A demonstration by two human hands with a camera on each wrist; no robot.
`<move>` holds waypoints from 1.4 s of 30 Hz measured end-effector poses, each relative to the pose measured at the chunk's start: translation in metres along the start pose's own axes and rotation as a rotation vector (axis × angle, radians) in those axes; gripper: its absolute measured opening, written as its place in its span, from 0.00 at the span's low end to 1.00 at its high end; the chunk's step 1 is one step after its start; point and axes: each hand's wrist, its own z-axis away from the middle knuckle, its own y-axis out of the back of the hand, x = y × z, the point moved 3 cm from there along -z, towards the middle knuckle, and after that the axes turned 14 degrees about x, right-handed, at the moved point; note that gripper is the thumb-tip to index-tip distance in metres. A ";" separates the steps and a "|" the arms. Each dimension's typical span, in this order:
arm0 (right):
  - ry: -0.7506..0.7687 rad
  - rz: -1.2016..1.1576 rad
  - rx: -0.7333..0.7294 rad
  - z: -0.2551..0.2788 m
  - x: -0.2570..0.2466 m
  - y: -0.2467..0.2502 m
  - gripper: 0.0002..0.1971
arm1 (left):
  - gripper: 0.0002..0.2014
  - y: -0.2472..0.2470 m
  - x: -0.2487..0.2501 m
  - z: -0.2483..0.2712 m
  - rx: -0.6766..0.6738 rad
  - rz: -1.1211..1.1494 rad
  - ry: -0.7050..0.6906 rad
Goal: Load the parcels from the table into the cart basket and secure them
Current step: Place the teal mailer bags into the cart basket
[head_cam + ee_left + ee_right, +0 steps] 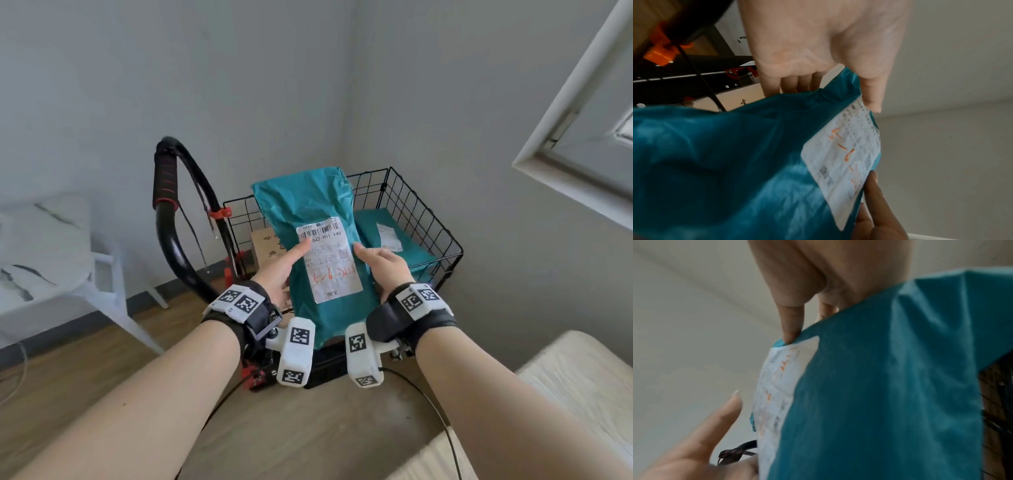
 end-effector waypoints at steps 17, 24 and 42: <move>0.100 0.103 0.020 -0.114 -0.082 -0.108 0.20 | 0.24 -0.024 0.117 -0.180 -0.103 -0.072 0.019; 0.092 0.172 -0.031 -0.164 -0.107 -0.109 0.25 | 0.12 -0.058 0.142 -0.217 -0.124 -0.032 -0.027; -0.244 0.393 -0.176 -0.381 0.001 -0.081 0.27 | 0.06 -0.154 0.062 -0.368 -0.003 -0.428 0.312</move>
